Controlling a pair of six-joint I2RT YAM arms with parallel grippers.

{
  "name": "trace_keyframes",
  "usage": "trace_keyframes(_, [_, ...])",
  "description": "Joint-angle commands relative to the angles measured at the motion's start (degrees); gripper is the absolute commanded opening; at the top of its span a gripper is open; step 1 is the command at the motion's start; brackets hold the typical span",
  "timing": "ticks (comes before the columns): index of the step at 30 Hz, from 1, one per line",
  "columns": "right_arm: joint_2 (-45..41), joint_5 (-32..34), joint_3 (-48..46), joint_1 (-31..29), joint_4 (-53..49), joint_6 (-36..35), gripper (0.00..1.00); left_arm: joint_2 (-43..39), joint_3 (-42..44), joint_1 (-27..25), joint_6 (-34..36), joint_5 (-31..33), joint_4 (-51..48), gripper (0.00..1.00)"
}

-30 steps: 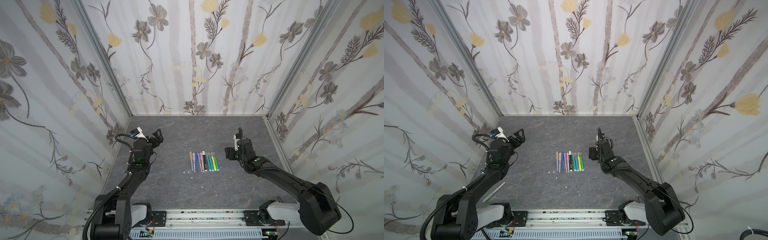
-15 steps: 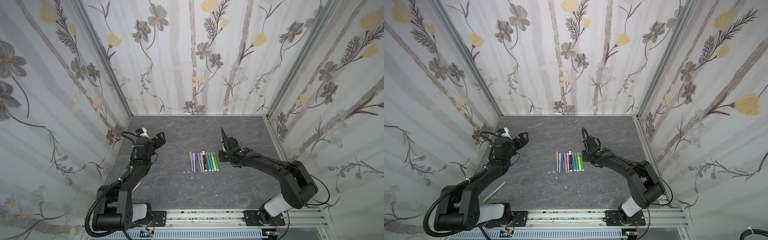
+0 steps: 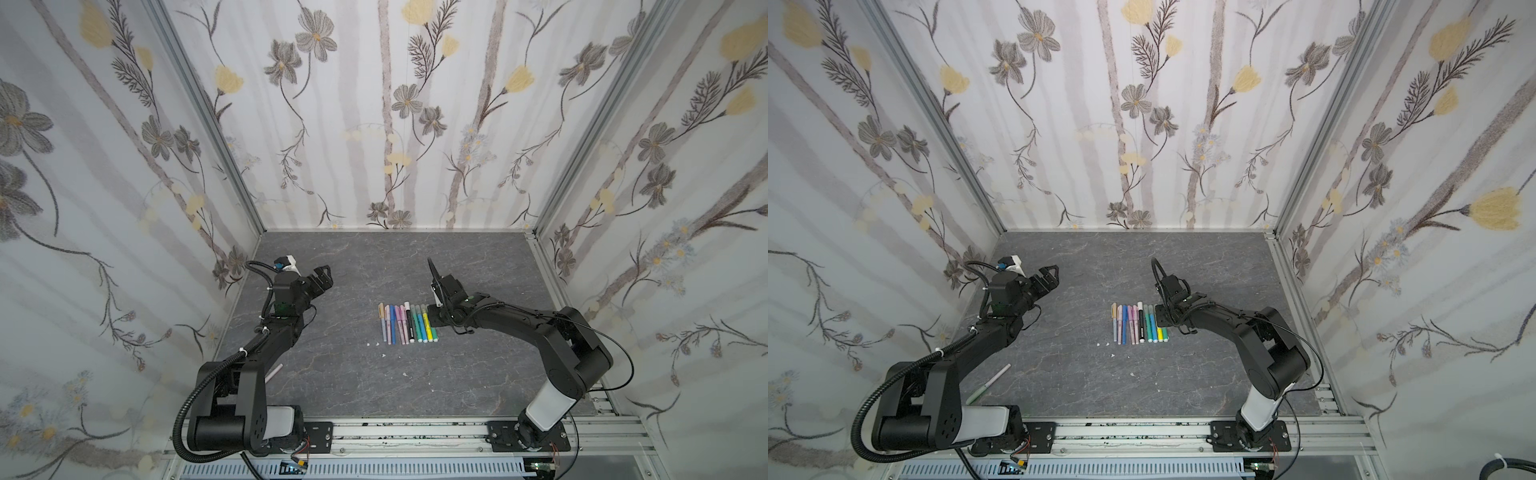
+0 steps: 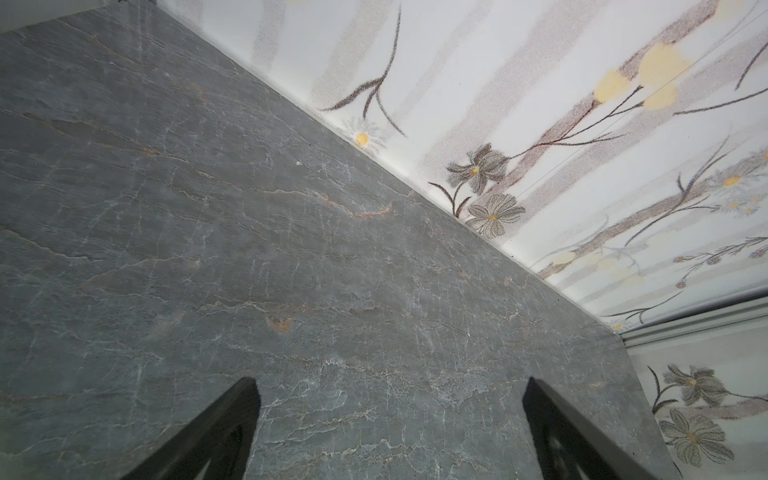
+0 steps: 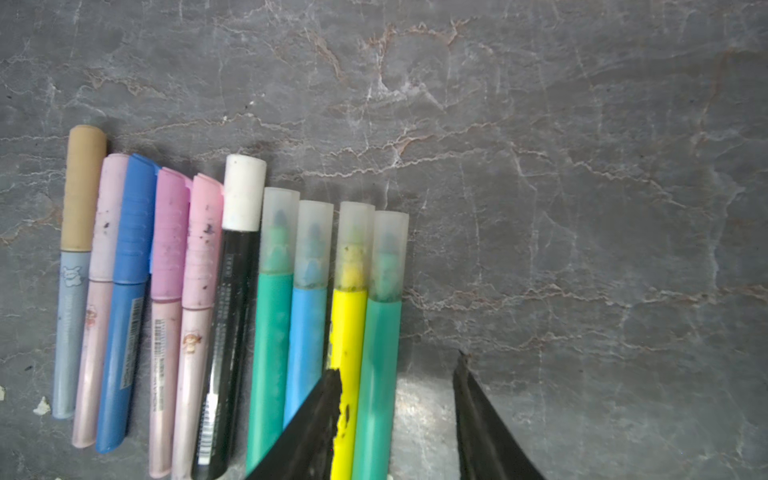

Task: Open the pen caps
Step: 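Reach the right gripper down and grasp the green highlighter nearest it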

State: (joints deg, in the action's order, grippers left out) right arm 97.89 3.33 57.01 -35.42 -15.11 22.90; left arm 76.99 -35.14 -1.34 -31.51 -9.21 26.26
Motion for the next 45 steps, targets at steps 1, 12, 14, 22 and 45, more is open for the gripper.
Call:
trace_keyframes(1, [0.85,0.25,0.64,-0.22,-0.48,-0.05,0.44,0.27,-0.62,0.03,0.31,-0.70,0.37,1.00])
trace_keyframes(12, [2.34,0.93,0.91,-0.48,-1.06,-0.31,0.39,0.26,-0.59,0.04,0.48,-0.98,0.24,1.00])
trace_keyframes(14, [2.74,0.97,0.91,-0.59,-1.23,-0.31,0.38,0.31,-0.63,0.00,0.39,-1.07,0.28,1.00])
trace_keyframes(22, [4.24,1.26,0.40,-1.15,-2.07,-0.48,0.35,0.48,-0.97,0.06,0.22,-1.35,0.20,1.00])
trace_keyframes(45, [4.67,1.25,-3.65,-1.73,-4.00,-2.15,0.14,1.68,-7.69,-3.04,-0.05,-3.63,-6.38,1.00])
